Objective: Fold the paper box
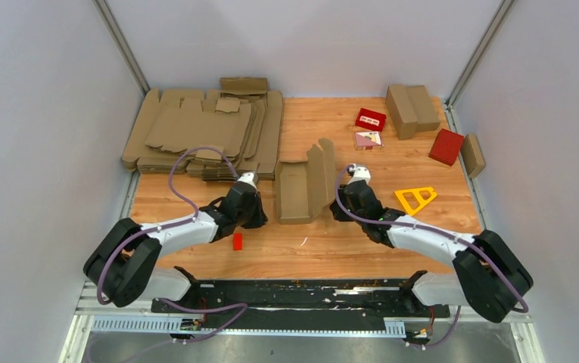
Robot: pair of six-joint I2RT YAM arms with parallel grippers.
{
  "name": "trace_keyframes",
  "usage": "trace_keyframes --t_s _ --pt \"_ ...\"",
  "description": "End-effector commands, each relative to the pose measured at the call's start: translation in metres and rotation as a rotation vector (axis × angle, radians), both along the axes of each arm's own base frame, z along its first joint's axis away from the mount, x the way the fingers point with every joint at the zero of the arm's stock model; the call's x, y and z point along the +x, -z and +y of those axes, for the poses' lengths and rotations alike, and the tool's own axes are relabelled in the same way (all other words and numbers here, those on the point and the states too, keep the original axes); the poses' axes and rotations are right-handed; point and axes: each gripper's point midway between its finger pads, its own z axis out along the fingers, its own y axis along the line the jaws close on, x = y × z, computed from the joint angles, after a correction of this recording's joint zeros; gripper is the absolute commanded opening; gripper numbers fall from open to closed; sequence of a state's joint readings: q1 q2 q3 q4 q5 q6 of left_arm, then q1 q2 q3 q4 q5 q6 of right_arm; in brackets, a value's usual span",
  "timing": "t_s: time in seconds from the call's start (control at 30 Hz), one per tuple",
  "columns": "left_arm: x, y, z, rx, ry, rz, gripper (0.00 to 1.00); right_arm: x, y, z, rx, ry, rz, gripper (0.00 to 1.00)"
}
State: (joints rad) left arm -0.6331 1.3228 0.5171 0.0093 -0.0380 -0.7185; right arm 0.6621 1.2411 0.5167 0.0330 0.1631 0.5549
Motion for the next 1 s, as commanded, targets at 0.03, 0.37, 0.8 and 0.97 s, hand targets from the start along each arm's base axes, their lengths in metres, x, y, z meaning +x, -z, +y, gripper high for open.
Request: trace_keyframes --t_s 0.03,0.37,0.8,0.97 --pt "0.025 -0.02 -0.015 -0.021 -0.048 -0.059 0.0 0.02 -0.018 0.031 0.057 0.035 -0.069 0.0" --pt "0.019 -0.02 -0.047 -0.04 0.026 -0.039 0.0 0.009 -0.011 0.061 0.08 -0.018 -0.044 0.0" --pt "0.007 -0.018 -0.063 -0.09 0.039 -0.008 0.0 -0.011 -0.001 0.087 0.059 -0.02 -0.004 0.0" --pt "0.001 -0.02 -0.072 -0.124 0.009 -0.003 0.0 -0.012 0.002 0.091 0.048 0.021 0.005 0.0"
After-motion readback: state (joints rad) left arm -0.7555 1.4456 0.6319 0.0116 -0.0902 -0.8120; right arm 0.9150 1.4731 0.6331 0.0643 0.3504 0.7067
